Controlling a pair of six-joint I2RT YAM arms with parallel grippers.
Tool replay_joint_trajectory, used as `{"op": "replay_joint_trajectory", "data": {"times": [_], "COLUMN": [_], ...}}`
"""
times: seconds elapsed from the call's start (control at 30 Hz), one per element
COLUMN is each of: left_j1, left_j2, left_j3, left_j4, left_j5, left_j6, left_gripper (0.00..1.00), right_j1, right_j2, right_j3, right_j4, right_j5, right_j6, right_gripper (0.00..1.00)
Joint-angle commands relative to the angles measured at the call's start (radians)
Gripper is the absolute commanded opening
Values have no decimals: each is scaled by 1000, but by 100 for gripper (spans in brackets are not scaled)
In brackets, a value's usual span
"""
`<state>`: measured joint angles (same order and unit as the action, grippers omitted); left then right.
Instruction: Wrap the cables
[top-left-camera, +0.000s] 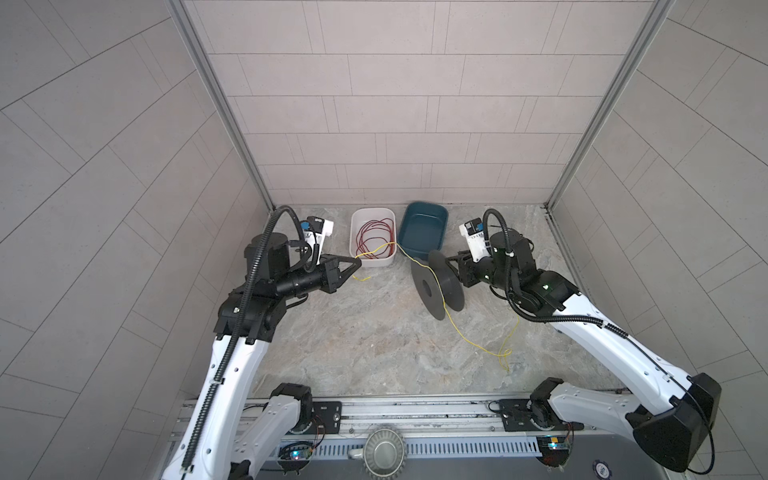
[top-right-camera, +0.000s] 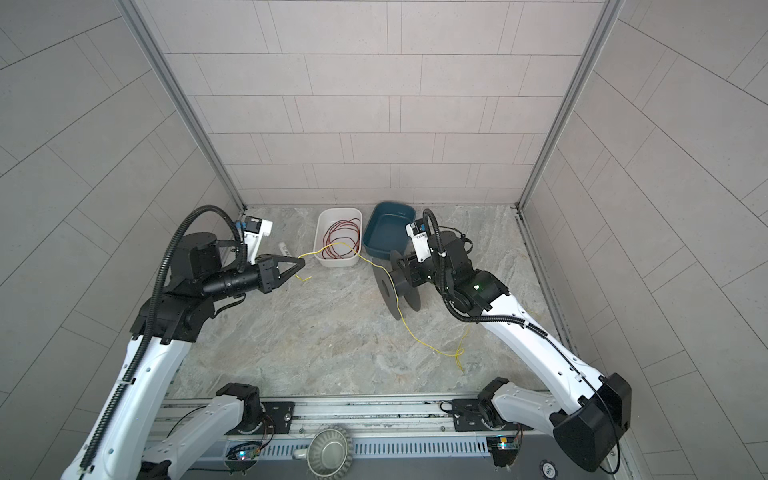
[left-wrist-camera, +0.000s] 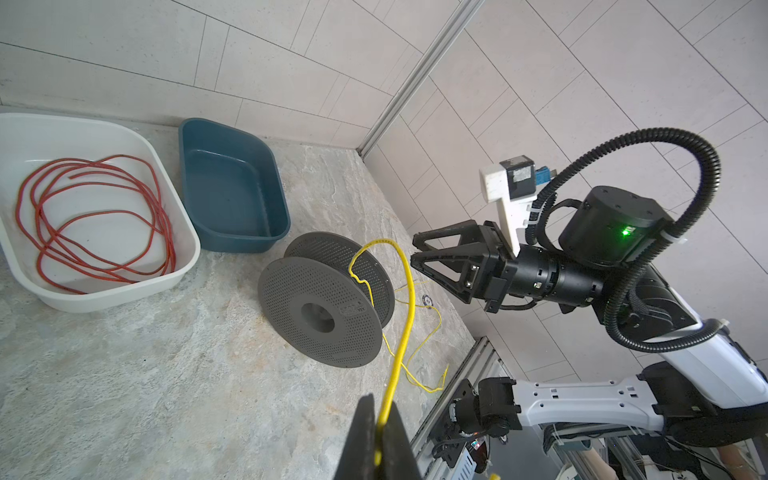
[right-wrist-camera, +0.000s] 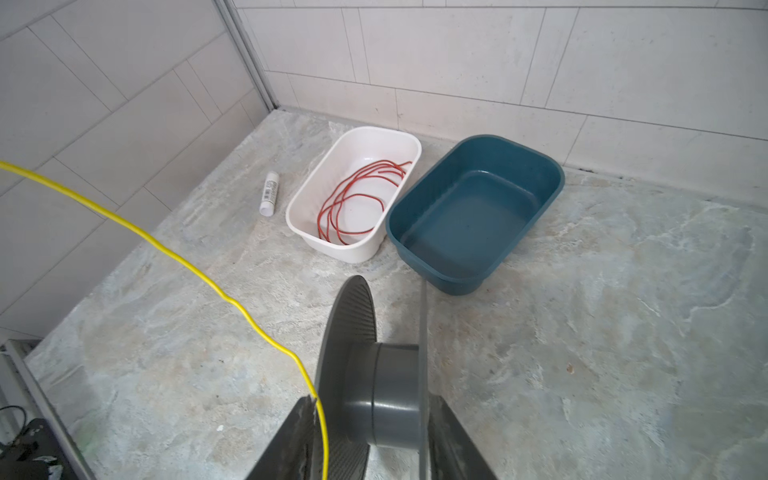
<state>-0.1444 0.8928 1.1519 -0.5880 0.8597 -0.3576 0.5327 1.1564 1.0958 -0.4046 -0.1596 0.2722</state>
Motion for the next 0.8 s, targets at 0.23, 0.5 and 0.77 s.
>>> {"op": "replay_joint_trajectory", "data": {"times": [0.23,0.5,0.77], "left_j1": [-4,-3,-3], "left_j2": [-16,-25,-39], "left_j3": [12,12,5], "left_j4": [28,45,60], "left_j5": [19,32,30], "left_j6": [5,-4,-8], "left_gripper": [0,0,0], "right_j1": [-14,-13,30], "right_j2": [122,225,252], "right_j3": [32,58,79], "right_j4": [-79,-59,-27], "right_j5": [-8,29,138], "right_j6": [45,90,183], "right_gripper": [27,15,0]}}
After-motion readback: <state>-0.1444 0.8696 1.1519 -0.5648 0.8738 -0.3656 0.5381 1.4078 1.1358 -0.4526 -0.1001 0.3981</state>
